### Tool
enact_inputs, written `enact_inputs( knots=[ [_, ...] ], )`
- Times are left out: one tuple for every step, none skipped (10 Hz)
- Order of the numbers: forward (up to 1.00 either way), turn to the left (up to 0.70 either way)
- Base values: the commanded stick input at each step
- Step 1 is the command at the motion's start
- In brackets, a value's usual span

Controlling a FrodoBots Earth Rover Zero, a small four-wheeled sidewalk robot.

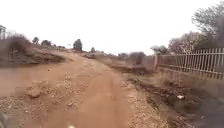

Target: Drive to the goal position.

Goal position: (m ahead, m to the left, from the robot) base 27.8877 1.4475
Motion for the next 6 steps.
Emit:
enact_inputs(
  knots=[
    [0.50,0.00],
    [0.50,0.00],
    [0.50,0.00],
    [0.50,0.00],
    [0.50,0.00],
    [0.50,0.00]
  ],
)
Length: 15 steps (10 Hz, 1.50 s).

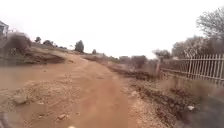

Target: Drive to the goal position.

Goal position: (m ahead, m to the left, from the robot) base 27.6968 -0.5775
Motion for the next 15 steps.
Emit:
enact_inputs(
  knots=[
    [0.50,0.00],
    [0.50,0.00],
    [0.50,0.00],
    [0.50,0.00],
    [0.50,0.00],
    [0.50,0.00],
    [0.50,0.00],
    [0.50,0.00],
    [0.50,0.00],
    [0.50,0.00],
    [0.50,0.00],
    [0.50,0.00],
    [0.50,0.00],
    [0.50,0.00],
    [0.50,0.00]
  ],
)
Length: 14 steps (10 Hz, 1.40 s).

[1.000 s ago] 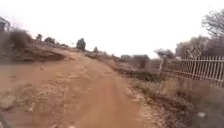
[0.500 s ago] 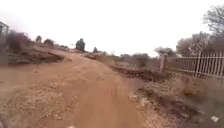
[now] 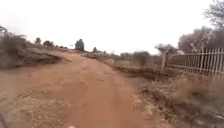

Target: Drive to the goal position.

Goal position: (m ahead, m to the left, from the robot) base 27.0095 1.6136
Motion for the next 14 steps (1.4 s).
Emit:
enact_inputs(
  knots=[
    [0.50,0.00],
    [0.50,0.00],
    [0.50,0.00],
    [0.50,0.00],
    [0.50,0.00],
    [0.50,0.00],
    [0.50,0.00],
    [0.50,0.00],
    [0.50,0.00],
    [0.50,0.00],
    [0.50,0.00],
    [0.50,0.00],
    [0.50,0.00],
    [0.50,0.00]
  ],
)
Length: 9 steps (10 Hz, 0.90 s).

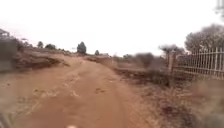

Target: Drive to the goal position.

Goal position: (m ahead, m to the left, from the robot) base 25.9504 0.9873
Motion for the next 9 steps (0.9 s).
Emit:
enact_inputs(
  knots=[
    [0.50,0.00],
    [0.50,0.00],
    [0.50,0.00],
    [0.50,0.00],
    [0.50,0.00],
    [0.50,0.00],
    [0.50,0.00],
    [0.50,0.00],
    [0.50,0.00]
  ],
)
